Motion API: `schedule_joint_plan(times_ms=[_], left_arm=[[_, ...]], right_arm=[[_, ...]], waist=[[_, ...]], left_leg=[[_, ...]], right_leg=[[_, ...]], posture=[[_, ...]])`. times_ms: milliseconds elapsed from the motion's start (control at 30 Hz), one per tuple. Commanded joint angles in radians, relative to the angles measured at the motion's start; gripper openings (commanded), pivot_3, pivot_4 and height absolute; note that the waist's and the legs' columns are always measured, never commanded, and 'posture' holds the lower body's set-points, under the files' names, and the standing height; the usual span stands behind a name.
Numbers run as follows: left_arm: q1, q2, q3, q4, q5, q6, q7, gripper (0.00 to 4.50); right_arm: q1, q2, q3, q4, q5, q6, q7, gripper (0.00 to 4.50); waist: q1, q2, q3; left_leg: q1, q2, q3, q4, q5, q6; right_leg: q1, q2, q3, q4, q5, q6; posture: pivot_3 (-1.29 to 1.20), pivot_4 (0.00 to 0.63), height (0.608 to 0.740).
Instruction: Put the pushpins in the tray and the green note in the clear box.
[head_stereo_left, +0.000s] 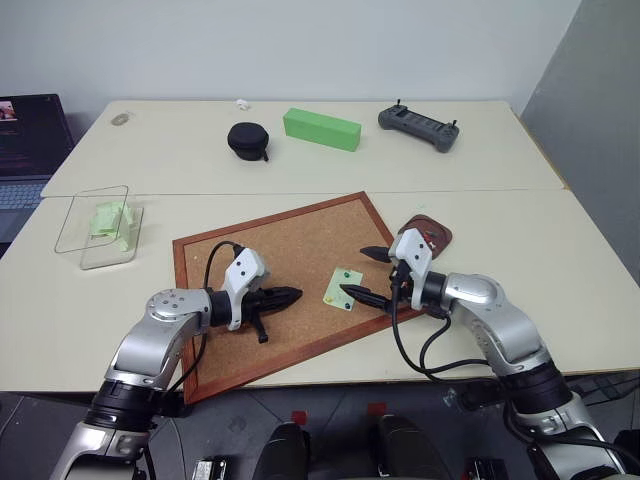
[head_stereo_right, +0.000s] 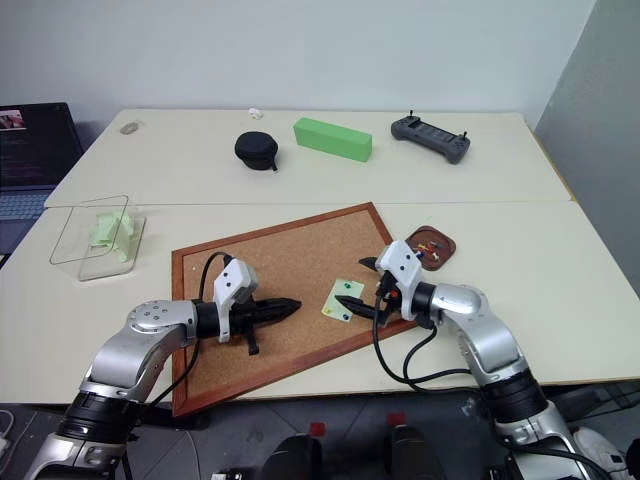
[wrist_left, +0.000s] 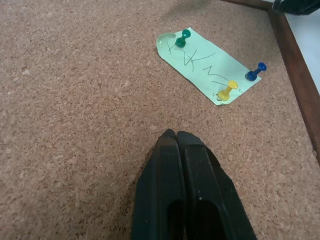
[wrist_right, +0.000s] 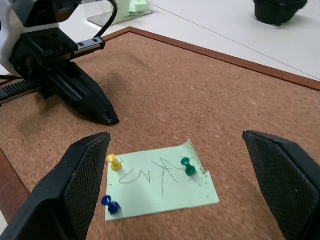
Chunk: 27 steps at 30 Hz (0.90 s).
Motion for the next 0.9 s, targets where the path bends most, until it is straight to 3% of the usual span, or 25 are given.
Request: schedule_joint_plan(times_ms=[33,267,333,900], left_arm=[[0.013,-0.013,-0.033,0.033,0.035,-0.018,0.004,0.02],[0.013,0.011,-0.034,0.044,0.038,-0.027,-0.019,0.02],[0.014,0.015,-0.031,0.048,0.038,-0.034,-0.023,0.01],[-0.014,0.023,-0.018,0.023,0.024,-0.025,-0.042,0.0]], right_arm=[[-0.044,0.03,0.02,0.048,-0.027,-0.061,0.021,4.5],[-0.09,0.068,0.018,0.149,-0.051,-0.1,0.036,4.5],[-0.098,0.073,0.019,0.174,-0.058,-0.112,0.04,4.32],[-0.12,0.1,0.028,0.318,-0.143,-0.171,0.043,0.64]], waist=[[0.0,0.0,0.0],[0.0,0.0,-0.001],[0.0,0.0,-0.001],[-0.001,0.001,-0.001]], left_leg=[[0.0,0.0,0.0,0.0,0.0,0.0],[0.001,0.0,0.0,0.0,0.0,0.0],[0.001,0.0,0.0,0.0,0.0,0.0],[0.001,0.0,0.0,0.0,0.0,0.0]], right_leg=[[0.0,0.0,0.0,0.0,0.0,0.0],[0.001,0.0,0.0,0.0,0.0,0.0],[0.001,0.0,0.0,0.0,0.0,0.0],[0.0,0.0,0.0,0.001,0.0,0.0]], posture=[[0.0,0.15,0.74],[0.0,0.15,0.74],[0.0,0.15,0.74],[0.0,0.15,0.74]])
